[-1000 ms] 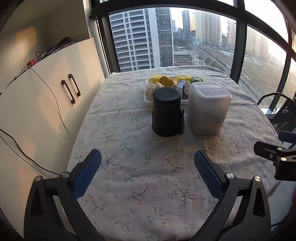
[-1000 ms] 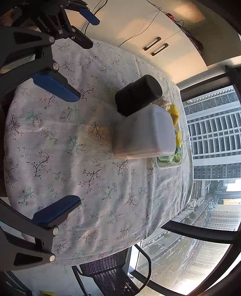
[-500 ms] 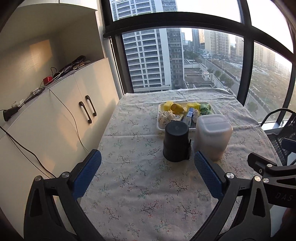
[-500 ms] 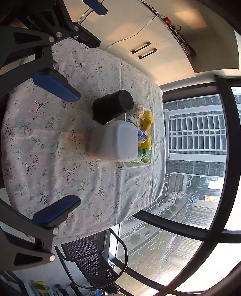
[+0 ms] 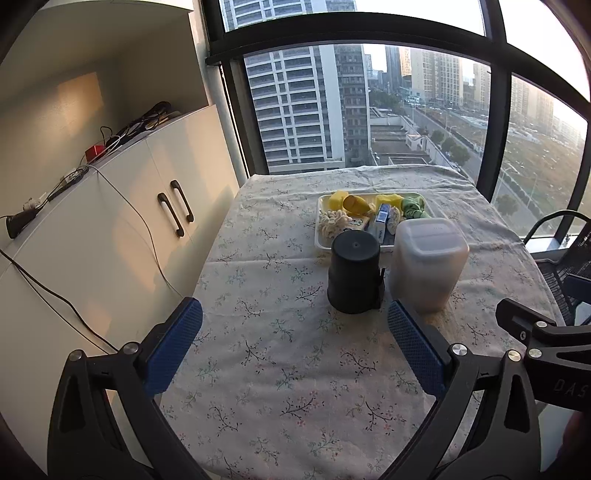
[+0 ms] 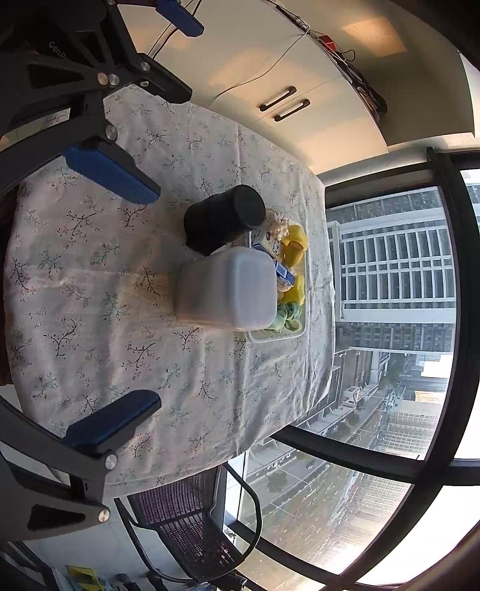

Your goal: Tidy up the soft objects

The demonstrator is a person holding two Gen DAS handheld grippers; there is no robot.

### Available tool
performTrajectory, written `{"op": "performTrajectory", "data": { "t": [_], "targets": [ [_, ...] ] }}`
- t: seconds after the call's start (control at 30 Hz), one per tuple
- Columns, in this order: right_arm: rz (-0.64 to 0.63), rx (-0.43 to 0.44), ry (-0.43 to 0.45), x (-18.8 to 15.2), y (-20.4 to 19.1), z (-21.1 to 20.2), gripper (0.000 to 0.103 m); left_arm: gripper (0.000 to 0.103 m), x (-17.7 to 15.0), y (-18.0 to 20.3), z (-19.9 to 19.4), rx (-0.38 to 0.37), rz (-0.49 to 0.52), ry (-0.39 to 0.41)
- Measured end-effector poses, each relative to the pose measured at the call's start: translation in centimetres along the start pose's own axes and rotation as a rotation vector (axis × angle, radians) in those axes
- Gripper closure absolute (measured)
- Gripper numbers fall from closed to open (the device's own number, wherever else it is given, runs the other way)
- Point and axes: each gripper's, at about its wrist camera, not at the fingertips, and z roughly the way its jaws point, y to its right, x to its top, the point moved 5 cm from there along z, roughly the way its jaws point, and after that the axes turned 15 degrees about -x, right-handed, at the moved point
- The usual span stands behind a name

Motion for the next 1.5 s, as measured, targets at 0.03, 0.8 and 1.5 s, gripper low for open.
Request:
{"op": "performTrajectory", "data": {
  "t": [0.03,0.8,1.5],
  "targets": [
    [-0.001,-0.003,0.0,-0.01,0.0,0.03,0.0,0.001,-0.03,0.03,0.04,0.004,0.002,-0.002],
    [-0.006,0.0,-0.007,-0.12,0.08,0.26,0.0,0.001,0.03,0.0,0.04,0.018,0.004,-0.001],
    [-0.002,0.006,-0.01,-0.17,0.15,0.3,0.0,0.001,-0.03,-0.06,0.12,0.022,0.012,-0.003]
  ]
}}
